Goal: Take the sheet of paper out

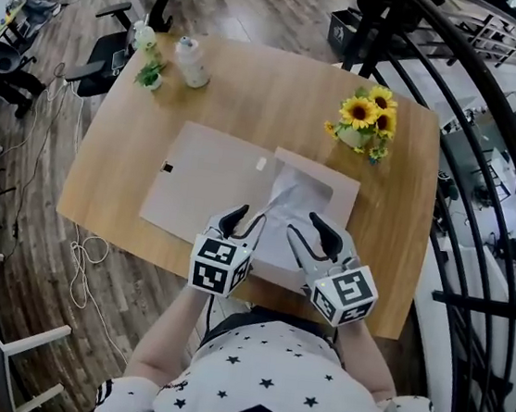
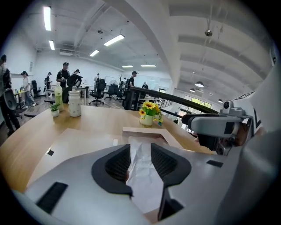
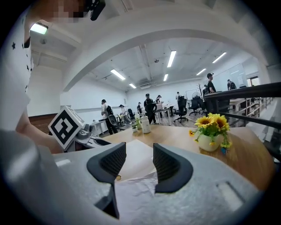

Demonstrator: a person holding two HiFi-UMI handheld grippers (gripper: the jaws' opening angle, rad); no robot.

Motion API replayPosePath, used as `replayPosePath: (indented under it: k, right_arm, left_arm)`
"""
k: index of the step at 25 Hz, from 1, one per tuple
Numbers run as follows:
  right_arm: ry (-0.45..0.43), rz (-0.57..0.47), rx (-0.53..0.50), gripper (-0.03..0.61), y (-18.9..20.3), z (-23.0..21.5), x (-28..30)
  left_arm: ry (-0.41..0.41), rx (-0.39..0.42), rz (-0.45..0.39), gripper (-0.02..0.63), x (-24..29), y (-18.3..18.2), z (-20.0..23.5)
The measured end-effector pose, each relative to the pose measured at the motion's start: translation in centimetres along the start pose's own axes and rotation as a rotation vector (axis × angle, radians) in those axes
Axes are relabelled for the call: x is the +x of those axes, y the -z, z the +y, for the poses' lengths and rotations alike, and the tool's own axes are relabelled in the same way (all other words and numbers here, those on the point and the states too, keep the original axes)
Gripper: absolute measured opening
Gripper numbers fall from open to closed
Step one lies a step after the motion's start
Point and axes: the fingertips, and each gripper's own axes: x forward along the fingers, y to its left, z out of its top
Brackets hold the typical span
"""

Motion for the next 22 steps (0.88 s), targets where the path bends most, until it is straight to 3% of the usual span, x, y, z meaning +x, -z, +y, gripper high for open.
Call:
replayPosePath:
  k: [9,22]
  right_arm:
    - [0.055,0.012,0.050,0.179,0.8,-3.4,0.5]
    - [0.069,0.033,0.116,0.179,2.2,-5.4,1.1]
  left_arm:
    - [0.064,0.066,0.196,0.140,5.8,2.4,0.3]
    - [0.066,0.164,0.351,0.132,11.3,5.5,1.3]
